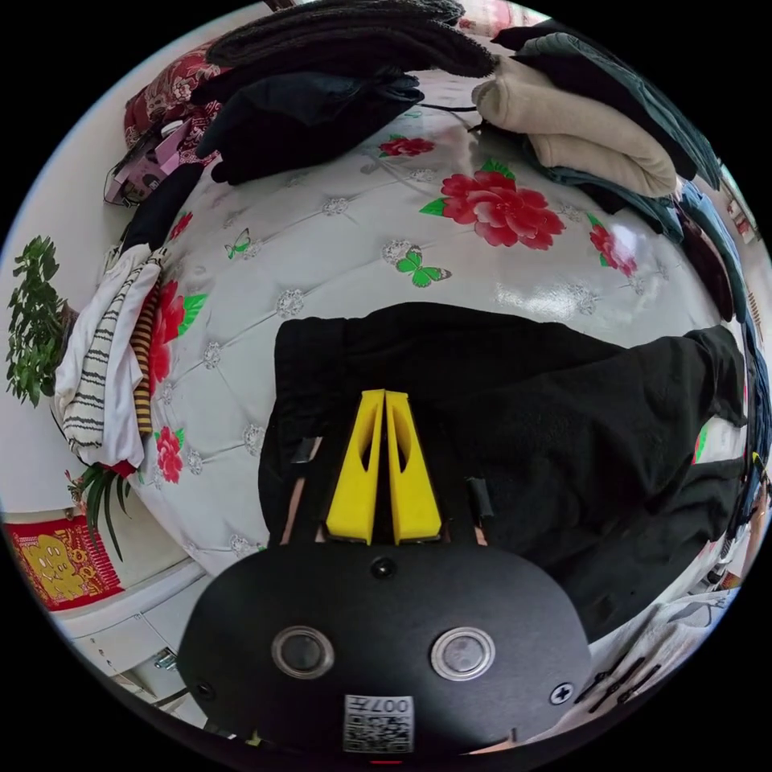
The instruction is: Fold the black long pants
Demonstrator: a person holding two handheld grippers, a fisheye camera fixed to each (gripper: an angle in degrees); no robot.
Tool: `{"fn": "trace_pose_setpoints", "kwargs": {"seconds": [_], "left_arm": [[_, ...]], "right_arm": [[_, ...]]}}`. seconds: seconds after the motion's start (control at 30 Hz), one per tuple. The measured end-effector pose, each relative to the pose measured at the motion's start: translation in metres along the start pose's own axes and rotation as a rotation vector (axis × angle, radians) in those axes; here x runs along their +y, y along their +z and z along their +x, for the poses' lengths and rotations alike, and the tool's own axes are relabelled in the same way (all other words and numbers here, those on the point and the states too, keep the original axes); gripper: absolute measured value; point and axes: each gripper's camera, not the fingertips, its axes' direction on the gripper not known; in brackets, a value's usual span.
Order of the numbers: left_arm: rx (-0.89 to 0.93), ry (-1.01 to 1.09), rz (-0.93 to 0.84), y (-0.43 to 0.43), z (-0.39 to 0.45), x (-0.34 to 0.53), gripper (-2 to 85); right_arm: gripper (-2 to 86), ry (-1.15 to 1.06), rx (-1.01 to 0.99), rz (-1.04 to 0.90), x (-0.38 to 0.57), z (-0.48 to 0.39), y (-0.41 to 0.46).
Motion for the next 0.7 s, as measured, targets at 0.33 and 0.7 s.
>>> {"fn": "trace_pose_setpoints", "kwargs": {"seconds": [0.33,0.7], "left_arm": [[-0.058,-0.040,-0.001,0.005,0.016,-0.011,-1.0],[-0.029,-0.064,0.048,0.013,0.006,0.008,-1.0]], "right_arm": [[3.2,-0.240,-0.182,0.065,-0.089,-0.150,0.027],[-0.2,-0.312,0.297,-0.144,-0.062,-0.159,0.068]]}}
